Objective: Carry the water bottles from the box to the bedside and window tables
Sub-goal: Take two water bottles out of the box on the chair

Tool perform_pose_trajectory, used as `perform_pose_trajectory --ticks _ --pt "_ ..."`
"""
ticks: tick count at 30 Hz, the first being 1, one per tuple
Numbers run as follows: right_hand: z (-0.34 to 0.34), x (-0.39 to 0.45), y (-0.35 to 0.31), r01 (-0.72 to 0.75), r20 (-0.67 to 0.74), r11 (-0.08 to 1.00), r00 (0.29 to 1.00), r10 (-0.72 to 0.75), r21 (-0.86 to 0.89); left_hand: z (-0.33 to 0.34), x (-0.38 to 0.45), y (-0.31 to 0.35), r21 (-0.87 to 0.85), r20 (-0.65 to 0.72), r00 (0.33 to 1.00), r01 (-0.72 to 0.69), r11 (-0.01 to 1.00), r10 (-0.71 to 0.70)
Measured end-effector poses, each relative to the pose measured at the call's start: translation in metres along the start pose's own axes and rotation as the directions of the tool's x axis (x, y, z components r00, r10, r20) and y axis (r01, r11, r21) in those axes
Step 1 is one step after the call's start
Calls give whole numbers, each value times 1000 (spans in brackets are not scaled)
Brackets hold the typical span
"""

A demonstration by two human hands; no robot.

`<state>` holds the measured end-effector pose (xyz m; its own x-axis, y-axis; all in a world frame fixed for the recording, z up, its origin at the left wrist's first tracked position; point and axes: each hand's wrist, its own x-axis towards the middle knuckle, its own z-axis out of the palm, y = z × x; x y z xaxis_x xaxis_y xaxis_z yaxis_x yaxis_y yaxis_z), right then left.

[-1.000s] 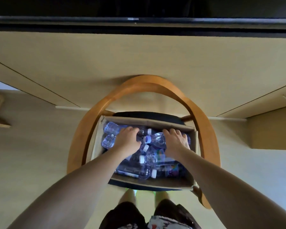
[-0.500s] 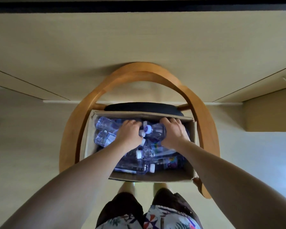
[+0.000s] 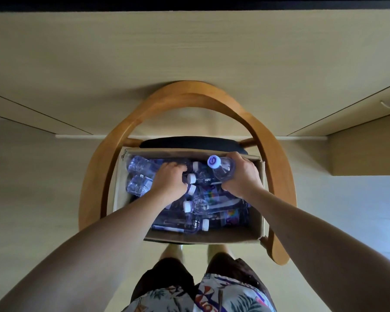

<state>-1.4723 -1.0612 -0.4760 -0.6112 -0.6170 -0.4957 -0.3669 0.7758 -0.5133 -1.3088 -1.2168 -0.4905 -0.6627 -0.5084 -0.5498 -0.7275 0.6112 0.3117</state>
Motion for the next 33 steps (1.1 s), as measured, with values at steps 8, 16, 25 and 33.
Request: perform_pose_trajectory --ticks 8,16,25,33 --pt "3 -2 -17 35 4 990 999 -35 -134 -6 -13 -12 26 -48 999 -11 1000 12" --pt "22 -7 -25 40 59 922 998 -19 -384 -6 -39 -30 -66 116 991 -58 996 65" --pt "44 -54 -17 264 29 814 956 -292 -517 2 -55 -26 252 545 832 -277 927 101" --pt "62 -70 -14 362 144 784 930 -337 -504 17 -64 -26 265 455 874 -314 912 168"
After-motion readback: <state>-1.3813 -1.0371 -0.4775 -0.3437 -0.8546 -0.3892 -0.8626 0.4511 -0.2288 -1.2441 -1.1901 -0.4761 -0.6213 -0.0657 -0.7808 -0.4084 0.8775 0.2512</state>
